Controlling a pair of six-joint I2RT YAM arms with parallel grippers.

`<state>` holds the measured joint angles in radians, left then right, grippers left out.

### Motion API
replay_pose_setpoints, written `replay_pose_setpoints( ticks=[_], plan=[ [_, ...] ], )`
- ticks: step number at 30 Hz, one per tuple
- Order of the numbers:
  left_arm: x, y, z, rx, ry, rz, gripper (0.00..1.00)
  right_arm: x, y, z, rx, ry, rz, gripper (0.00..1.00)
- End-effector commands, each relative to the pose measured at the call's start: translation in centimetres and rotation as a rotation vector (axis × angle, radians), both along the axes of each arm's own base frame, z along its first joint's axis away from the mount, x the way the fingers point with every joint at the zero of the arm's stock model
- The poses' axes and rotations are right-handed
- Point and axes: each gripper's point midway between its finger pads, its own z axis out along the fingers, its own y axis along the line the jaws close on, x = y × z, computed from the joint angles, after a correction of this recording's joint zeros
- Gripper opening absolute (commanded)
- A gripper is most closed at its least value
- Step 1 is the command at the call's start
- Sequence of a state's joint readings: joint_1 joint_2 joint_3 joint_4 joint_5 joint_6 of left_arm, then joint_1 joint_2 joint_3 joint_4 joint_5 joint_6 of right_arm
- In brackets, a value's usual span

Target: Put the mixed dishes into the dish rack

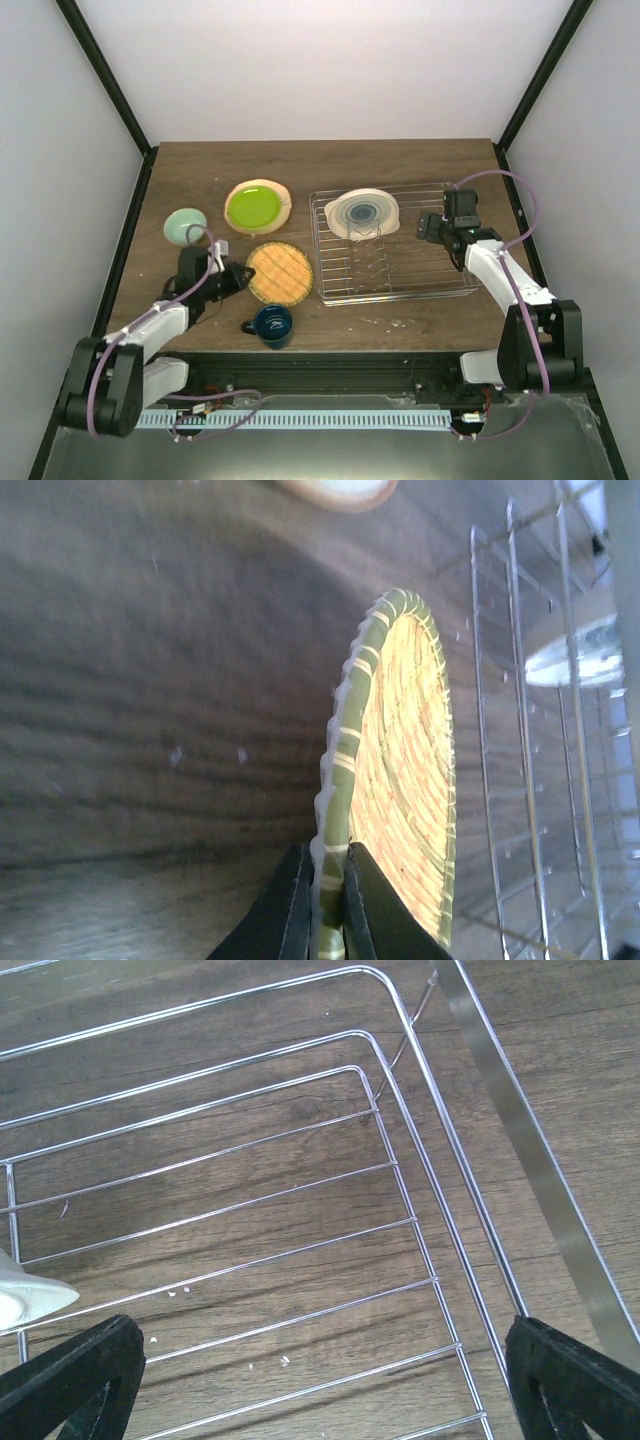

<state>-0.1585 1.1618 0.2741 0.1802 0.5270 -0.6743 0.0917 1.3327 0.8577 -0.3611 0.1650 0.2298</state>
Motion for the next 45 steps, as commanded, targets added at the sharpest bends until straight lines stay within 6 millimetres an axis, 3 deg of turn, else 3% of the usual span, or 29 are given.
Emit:
replay_pose_setpoints(
  ticks=[1, 6, 11, 20, 24, 30, 33, 37, 45],
  plan=[
    [2.2, 2.8, 5.6, 0.231, -0.161, 0.054, 0.00, 0.9, -0.4, 1.5, 0.000, -0.042, -0.029, 1.00],
    [3.6, 3.7, 15.0, 0.359, -0.419, 0.042, 0.00, 0.8, -0.7, 1.8, -0.008, -0.053, -0.047, 1.00],
    [4.0, 2.6, 20.6, 0.355, -0.603, -0.001, 0.00, 0.8, -0.9, 2.1, -0.015, -0.061, -0.052, 1.00],
    [2.3, -3.1, 31.7, 0.359, -1.008, -0.187, 0.00, 0.9, -1.1, 2.4, -0.027, -0.062, -0.061, 1.00],
    [2.2, -5.7, 34.5, 0.412, -1.185, -0.316, 0.00, 1.0, -0.9, 2.5, -0.016, -0.068, -0.055, 1.00],
    [2.3, -9.8, 36.6, 0.502, -1.368, -0.486, 0.00, 1.1, -0.9, 2.5, -0.015, -0.071, -0.050, 1.00],
    [2.1, -12.0, 36.7, 0.592, -1.422, -0.559, 0.00, 1.1, -1.0, 2.7, -0.021, -0.076, -0.055, 1.00],
    [1.2, -15.9, 34.0, 0.851, -1.459, -0.681, 0.00, 0.9, -1.4, 2.9, -0.034, -0.089, -0.072, 1.00],
    [0.1, -21.7, 28.5, 1.202, -1.505, -0.782, 0.00, 0.8, -1.7, 3.2, -0.043, -0.096, -0.083, 1.00]
  ],
)
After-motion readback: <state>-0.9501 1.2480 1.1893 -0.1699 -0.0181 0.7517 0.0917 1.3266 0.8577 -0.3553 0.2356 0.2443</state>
